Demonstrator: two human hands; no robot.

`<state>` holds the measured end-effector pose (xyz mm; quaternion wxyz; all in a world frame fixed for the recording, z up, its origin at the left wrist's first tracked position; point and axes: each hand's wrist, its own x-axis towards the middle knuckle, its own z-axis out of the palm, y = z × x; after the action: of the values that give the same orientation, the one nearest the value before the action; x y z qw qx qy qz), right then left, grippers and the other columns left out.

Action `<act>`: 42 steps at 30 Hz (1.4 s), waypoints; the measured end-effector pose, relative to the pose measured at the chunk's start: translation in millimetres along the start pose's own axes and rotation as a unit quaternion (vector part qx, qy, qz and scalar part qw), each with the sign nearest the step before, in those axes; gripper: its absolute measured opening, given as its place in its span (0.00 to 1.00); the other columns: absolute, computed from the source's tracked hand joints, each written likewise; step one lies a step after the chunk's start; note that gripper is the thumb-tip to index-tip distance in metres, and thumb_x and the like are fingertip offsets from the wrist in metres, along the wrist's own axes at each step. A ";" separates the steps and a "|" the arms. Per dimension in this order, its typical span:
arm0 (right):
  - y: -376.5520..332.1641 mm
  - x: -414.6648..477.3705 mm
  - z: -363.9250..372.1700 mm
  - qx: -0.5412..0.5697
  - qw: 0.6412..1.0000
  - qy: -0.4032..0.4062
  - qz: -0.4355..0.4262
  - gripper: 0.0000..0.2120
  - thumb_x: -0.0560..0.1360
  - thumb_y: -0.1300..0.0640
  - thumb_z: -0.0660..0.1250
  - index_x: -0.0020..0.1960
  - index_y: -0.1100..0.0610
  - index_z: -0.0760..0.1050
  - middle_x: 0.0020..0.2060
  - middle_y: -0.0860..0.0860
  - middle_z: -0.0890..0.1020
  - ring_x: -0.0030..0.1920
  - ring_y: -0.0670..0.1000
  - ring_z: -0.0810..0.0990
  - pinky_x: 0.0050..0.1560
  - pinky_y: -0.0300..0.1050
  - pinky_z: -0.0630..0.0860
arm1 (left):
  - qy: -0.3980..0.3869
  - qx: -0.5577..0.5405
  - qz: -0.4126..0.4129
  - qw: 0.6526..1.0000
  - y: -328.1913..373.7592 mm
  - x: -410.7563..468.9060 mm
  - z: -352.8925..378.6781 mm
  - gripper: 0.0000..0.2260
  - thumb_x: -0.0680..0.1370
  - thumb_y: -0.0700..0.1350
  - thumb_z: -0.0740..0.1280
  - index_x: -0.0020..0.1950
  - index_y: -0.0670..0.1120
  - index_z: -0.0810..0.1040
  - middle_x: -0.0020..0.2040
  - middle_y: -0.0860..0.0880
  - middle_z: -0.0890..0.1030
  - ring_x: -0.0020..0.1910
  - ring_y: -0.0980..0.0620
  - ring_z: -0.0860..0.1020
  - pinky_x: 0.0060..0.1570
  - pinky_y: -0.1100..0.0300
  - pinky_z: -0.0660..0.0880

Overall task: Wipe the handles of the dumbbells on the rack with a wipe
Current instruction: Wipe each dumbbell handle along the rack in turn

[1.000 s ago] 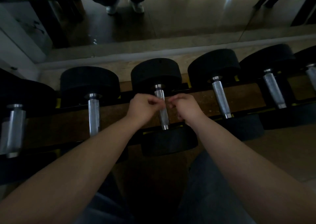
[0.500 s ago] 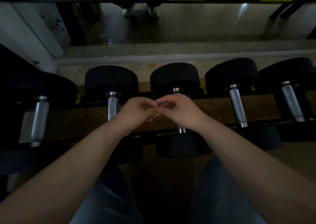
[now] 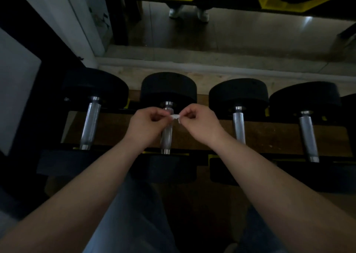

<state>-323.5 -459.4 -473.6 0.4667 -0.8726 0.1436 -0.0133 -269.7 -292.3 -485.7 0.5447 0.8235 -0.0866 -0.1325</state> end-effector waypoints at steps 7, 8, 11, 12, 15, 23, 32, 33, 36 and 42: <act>-2.9 16.8 34.0 -0.094 0.992 0.073 -0.051 0.07 0.80 0.54 0.68 0.56 0.50 0.82 0.48 0.41 0.82 0.46 0.37 0.78 0.45 0.27 0.70 | 0.015 0.074 0.035 0.997 -12.5 15.7 -5.9 0.04 0.77 0.52 0.72 0.50 0.56 0.84 0.45 0.61 0.83 0.44 0.70 0.78 0.43 0.77 0.72; -2.2 13.7 34.5 -0.100 0.992 0.061 -0.054 0.06 0.80 0.55 0.68 0.55 0.50 0.82 0.47 0.42 0.82 0.45 0.38 0.79 0.45 0.28 0.72 | 0.005 0.079 0.036 0.996 -14.9 15.9 -7.2 0.04 0.77 0.51 0.72 0.50 0.56 0.84 0.45 0.62 0.83 0.45 0.71 0.78 0.43 0.78 0.72; -0.5 -4.8 32.0 -0.119 0.991 0.006 -0.056 0.04 0.78 0.55 0.70 0.52 0.51 0.83 0.44 0.42 0.83 0.44 0.39 0.81 0.46 0.33 0.78 | -0.029 0.086 0.014 0.996 -20.7 4.5 -12.8 0.04 0.77 0.49 0.72 0.51 0.56 0.83 0.46 0.62 0.82 0.46 0.71 0.78 0.45 0.76 0.71; -1.7 -10.6 31.2 -0.126 0.991 -0.010 -0.054 0.04 0.78 0.55 0.70 0.52 0.50 0.83 0.45 0.42 0.83 0.45 0.39 0.81 0.48 0.33 0.78 | -0.041 0.085 0.006 0.996 -20.1 -0.4 -14.7 0.04 0.77 0.49 0.71 0.52 0.56 0.83 0.47 0.62 0.82 0.46 0.71 0.78 0.45 0.75 0.71; -8.7 -19.3 33.9 -0.103 0.994 -0.007 -0.026 0.07 0.79 0.54 0.69 0.56 0.50 0.83 0.50 0.42 0.84 0.48 0.36 0.80 0.47 0.25 0.73 | -0.057 0.072 -0.005 0.996 -15.3 -9.7 -18.1 0.06 0.78 0.49 0.70 0.55 0.55 0.83 0.47 0.63 0.81 0.45 0.72 0.77 0.45 0.73 0.72; 2.7 0.8 48.5 -0.160 0.969 0.107 -0.158 0.05 0.76 0.53 0.74 0.49 0.53 0.84 0.44 0.50 0.81 0.43 0.45 0.79 0.45 0.39 0.77 | -0.033 0.006 -0.010 0.999 -20.0 -9.3 -13.2 0.16 0.79 0.38 0.63 0.57 0.57 0.83 0.56 0.57 0.81 0.55 0.63 0.78 0.58 0.66 0.73; 9.8 1.1 20.7 -0.280 0.905 -0.067 -0.315 0.09 0.78 0.56 0.69 0.55 0.55 0.86 0.49 0.53 0.82 0.49 0.52 0.82 0.49 0.50 0.81 | 0.008 0.125 -0.042 0.991 -13.0 -13.4 -6.4 0.12 0.79 0.44 0.65 0.58 0.55 0.83 0.49 0.59 0.82 0.48 0.62 0.78 0.44 0.71 0.71; 10.9 -4.6 19.8 -0.284 0.896 -0.091 -0.329 0.09 0.78 0.55 0.69 0.54 0.55 0.86 0.49 0.53 0.82 0.49 0.52 0.81 0.50 0.50 0.81 | 0.018 0.142 -0.044 0.989 -10.9 -14.6 -5.9 0.11 0.79 0.44 0.66 0.57 0.55 0.84 0.49 0.58 0.82 0.48 0.61 0.78 0.46 0.70 0.72; 11.2 -8.7 19.3 -0.265 0.898 -0.093 -0.339 0.09 0.79 0.53 0.69 0.53 0.54 0.86 0.47 0.53 0.83 0.49 0.51 0.81 0.50 0.50 0.80 | 0.032 0.117 -0.098 0.988 -14.7 -20.7 -4.7 0.10 0.77 0.45 0.66 0.45 0.59 0.83 0.49 0.53 0.85 0.49 0.55 0.82 0.53 0.59 0.78; -1.4 29.4 19.8 -0.235 0.937 0.008 -0.258 0.09 0.81 0.55 0.66 0.52 0.54 0.85 0.46 0.53 0.83 0.46 0.51 0.81 0.50 0.46 0.78 | 0.041 -0.006 -0.138 0.990 -16.8 -41.5 -2.7 0.13 0.75 0.41 0.61 0.44 0.55 0.83 0.43 0.52 0.87 0.45 0.54 0.85 0.56 0.50 0.81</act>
<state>-291.9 -450.4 -486.9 0.2272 -0.9644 -0.0839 -0.1063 -308.3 -271.4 -494.9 0.5295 0.8288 0.0510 -0.1733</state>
